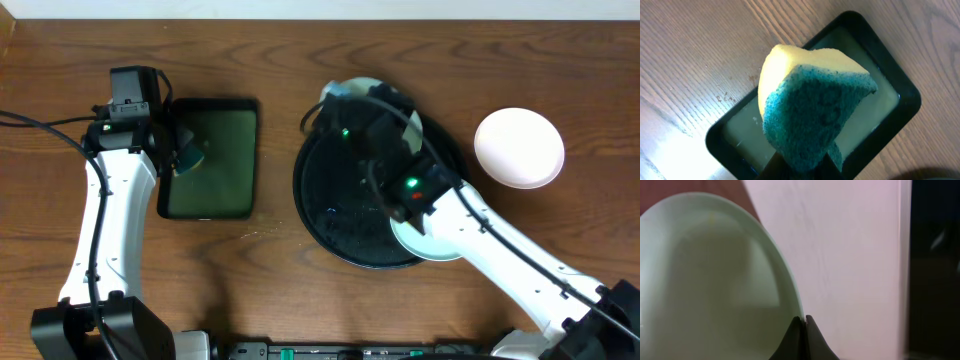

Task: Clean dirty plates on tray and stack at the side
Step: 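Stack the green plate onto the pink plate with the right gripper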

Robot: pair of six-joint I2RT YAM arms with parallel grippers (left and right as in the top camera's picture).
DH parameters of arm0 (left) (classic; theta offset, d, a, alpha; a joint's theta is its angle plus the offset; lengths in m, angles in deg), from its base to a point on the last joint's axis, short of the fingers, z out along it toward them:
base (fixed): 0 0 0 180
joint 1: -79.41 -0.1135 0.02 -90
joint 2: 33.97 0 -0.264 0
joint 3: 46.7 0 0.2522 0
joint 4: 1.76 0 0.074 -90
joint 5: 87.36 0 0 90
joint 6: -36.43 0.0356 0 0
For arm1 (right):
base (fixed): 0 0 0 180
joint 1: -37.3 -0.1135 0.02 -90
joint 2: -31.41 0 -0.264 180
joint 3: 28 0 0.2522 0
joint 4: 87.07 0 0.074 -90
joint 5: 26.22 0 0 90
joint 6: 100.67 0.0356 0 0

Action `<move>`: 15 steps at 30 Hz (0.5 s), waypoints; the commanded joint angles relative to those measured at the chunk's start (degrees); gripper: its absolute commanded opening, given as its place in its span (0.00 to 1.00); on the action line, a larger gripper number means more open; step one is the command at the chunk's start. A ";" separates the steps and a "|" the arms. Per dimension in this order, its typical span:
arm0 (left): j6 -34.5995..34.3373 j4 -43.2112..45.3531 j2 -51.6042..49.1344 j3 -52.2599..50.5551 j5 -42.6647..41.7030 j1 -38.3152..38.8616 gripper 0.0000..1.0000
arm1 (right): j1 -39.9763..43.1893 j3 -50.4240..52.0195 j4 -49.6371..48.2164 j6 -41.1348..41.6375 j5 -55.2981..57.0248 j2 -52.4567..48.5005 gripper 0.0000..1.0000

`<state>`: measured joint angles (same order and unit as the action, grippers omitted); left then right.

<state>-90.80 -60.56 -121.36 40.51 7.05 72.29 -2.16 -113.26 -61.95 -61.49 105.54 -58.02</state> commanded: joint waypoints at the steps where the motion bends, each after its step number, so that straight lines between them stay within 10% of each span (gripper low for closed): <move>1: 1.70 -0.42 0.15 -0.74 -0.96 -0.26 0.08 | 6.99 -0.46 -0.04 17.09 -3.28 1.66 0.01; 7: 1.66 -1.03 0.15 -0.74 -0.96 -0.26 0.08 | 28.41 -0.46 10.08 37.48 -29.97 5.07 0.01; 15: 1.64 -1.01 0.15 -0.74 -0.98 -0.26 0.08 | 57.61 -0.44 20.92 43.12 -58.10 3.37 0.01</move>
<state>-89.71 -61.59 -121.36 40.47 5.95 72.29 49.60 -113.26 -42.26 -23.55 61.65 -55.02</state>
